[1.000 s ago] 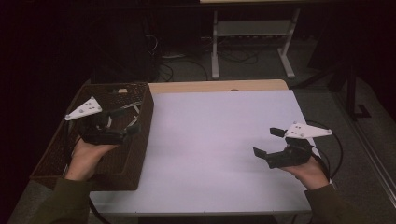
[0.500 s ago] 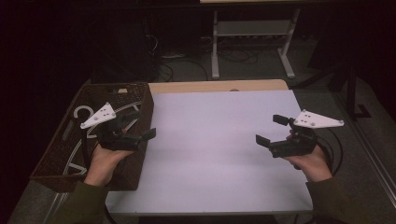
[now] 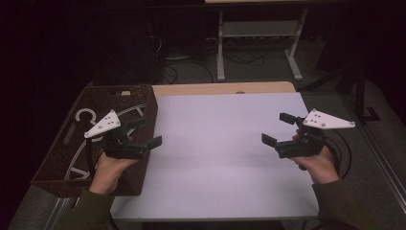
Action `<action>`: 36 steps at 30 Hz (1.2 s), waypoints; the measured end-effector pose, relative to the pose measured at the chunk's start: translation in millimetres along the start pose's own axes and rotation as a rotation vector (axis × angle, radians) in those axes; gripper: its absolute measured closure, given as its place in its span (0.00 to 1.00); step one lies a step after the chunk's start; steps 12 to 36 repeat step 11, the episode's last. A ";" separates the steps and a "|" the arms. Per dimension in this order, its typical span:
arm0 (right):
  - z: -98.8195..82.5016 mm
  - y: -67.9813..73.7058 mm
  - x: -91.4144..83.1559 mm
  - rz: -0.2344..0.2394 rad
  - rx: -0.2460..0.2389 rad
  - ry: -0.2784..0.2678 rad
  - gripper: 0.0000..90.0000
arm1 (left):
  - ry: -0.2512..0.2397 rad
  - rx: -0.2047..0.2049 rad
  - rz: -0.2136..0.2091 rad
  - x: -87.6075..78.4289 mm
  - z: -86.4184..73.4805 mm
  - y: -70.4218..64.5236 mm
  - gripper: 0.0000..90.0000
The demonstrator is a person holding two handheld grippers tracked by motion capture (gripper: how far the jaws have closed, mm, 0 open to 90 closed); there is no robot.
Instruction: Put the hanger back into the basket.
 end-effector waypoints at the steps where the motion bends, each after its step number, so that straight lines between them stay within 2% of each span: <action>1: -0.1 0.0 0.0 0.000 -0.001 0.001 0.00 | 0.000 0.003 -0.002 -0.1 -0.2 -0.2 0.01; 36: -1.8 2.2 1.8 0.009 -0.012 0.009 0.00 | 0.001 0.006 -0.011 -0.4 0.6 -4.0 0.01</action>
Point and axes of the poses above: each handheld gripper's, and its own axes: x roughly forward along the jaws, z roughly out of its top, y roughly to its left, the point moved 7 cm from there along x, roughly forward along the jaws, and after that the axes turned 2 degrees about z, right-handed, at the moved point
